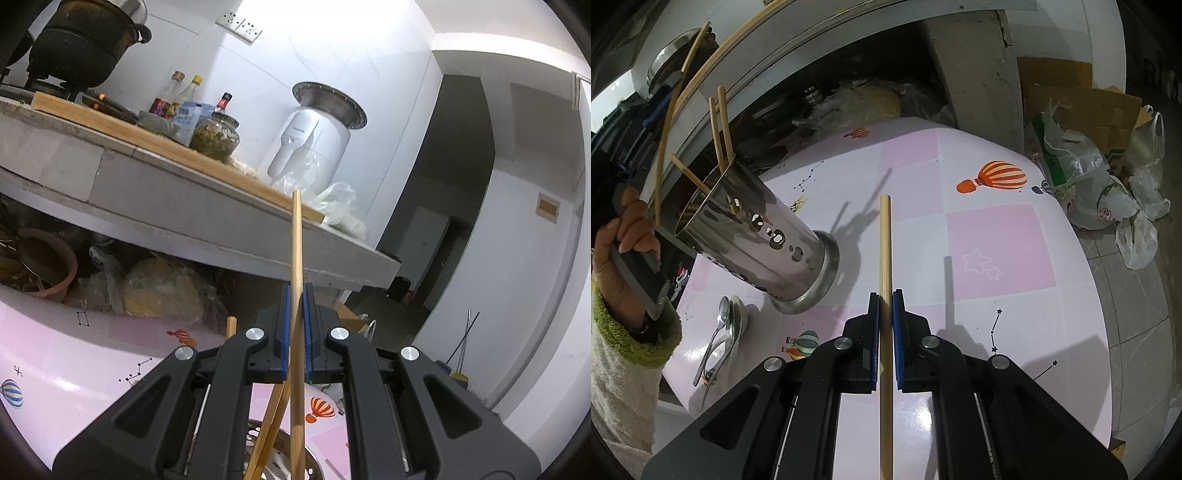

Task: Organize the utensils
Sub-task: 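Lower the left tool's chopstick into the holder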

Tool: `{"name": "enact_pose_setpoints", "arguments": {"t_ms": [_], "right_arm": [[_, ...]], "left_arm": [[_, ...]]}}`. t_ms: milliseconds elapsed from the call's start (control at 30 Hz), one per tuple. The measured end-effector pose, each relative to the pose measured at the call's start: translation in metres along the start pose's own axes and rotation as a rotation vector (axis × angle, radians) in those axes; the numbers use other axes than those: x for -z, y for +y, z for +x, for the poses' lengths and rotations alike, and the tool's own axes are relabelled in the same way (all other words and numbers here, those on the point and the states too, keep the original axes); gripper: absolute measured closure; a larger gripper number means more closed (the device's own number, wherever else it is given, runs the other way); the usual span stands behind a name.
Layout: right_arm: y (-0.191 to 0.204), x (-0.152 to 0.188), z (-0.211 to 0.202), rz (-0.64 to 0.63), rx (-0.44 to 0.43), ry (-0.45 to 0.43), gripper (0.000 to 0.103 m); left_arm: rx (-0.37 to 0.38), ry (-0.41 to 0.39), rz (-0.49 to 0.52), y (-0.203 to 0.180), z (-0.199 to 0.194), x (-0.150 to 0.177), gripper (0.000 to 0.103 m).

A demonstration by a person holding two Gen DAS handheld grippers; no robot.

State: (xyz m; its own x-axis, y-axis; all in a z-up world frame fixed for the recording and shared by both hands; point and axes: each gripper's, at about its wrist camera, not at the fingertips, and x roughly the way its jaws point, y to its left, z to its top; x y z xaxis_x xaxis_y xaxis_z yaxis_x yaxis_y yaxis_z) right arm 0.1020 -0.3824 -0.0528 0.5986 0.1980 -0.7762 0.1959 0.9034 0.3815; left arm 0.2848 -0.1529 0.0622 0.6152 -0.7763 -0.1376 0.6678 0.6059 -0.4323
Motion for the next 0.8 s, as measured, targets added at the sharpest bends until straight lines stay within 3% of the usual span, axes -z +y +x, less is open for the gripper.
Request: {"name": "enact_pose_setpoints", "arguments": {"t_ms": [367, 800], "right_arm": [[-0.003, 0.002, -0.002, 0.012, -0.013, -0.002, 0.096], [-0.001, 0.004, -0.003, 0.01, -0.025, -0.003, 0.096]], "left_arm": [[-0.036, 0.05, 0.028, 0.006, 0.008, 0.019, 0.097], [-0.034, 0.057, 0.02, 0.013, -0.008, 0.032, 0.097]]}}
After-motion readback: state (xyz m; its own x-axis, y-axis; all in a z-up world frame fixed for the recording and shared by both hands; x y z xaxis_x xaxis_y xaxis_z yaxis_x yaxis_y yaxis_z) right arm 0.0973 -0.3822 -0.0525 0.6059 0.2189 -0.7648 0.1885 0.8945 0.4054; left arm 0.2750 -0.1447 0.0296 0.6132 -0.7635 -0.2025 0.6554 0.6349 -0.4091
